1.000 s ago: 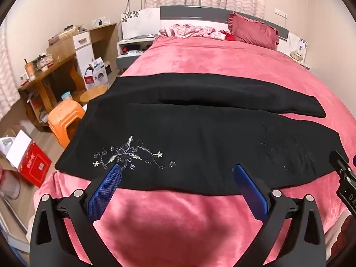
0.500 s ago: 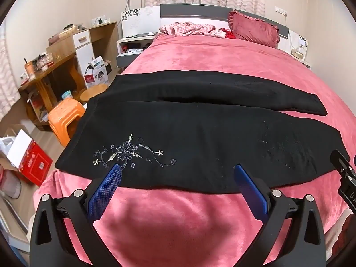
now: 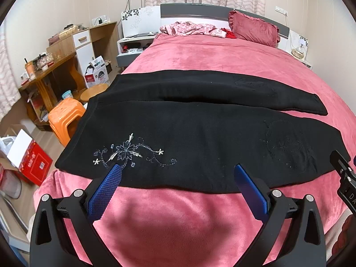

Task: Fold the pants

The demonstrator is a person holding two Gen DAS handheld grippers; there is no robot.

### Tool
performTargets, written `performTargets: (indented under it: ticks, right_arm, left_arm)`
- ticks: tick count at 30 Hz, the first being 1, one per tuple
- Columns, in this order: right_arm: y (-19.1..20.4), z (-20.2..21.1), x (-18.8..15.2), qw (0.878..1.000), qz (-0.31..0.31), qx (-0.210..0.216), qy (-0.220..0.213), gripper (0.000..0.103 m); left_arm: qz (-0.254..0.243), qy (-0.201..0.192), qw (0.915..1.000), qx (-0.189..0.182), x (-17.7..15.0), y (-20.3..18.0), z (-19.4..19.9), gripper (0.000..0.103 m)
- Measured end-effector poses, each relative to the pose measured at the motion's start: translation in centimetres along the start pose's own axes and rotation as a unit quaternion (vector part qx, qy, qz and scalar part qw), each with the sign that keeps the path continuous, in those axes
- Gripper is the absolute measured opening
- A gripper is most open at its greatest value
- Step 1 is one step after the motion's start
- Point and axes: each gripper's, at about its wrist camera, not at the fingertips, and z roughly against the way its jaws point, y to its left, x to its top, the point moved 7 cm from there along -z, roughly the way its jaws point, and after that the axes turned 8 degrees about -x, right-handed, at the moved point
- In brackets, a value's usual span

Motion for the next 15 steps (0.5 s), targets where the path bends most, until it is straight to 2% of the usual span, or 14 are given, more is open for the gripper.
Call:
performTargets:
  ticks: [15]
  right_arm:
    - [0.25,-0.04,-0.14,1.000,0.001,-0.001,0.007,0.101]
  left_arm:
    - [0.000,0.002,1.0000,0.002,-0.18,-0.03,-0.22,0.100]
